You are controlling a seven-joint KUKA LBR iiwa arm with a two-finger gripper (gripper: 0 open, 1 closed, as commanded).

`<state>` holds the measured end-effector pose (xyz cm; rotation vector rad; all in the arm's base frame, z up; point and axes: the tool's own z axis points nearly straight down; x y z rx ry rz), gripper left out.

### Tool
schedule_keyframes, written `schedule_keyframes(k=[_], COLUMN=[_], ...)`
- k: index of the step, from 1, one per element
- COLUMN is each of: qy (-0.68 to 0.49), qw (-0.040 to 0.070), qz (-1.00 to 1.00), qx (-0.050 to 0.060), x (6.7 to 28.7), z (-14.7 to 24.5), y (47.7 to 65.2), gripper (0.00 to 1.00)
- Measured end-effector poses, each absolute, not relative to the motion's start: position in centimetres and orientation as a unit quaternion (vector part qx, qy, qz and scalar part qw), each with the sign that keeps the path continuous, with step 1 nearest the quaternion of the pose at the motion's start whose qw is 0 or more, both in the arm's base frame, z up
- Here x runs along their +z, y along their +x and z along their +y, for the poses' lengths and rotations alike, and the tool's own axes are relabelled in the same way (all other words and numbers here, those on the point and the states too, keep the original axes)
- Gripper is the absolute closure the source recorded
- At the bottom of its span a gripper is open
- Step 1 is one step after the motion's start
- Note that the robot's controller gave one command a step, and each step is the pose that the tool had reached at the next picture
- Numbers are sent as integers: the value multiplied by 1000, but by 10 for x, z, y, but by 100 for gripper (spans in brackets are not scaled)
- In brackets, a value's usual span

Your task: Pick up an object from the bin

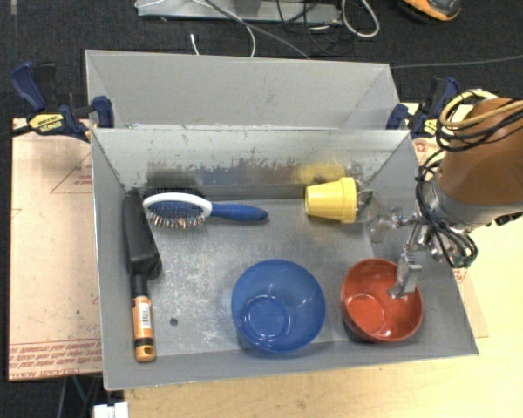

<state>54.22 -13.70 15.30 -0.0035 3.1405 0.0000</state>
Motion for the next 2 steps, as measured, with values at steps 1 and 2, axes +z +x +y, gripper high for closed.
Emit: schedule_keyframes(k=[1,2], qy=[-1,-7], qw=[1,1], qz=[1000,1000], qx=[0,0], x=[153,161], z=[-137,-123], y=[542,538], gripper=[0,0])
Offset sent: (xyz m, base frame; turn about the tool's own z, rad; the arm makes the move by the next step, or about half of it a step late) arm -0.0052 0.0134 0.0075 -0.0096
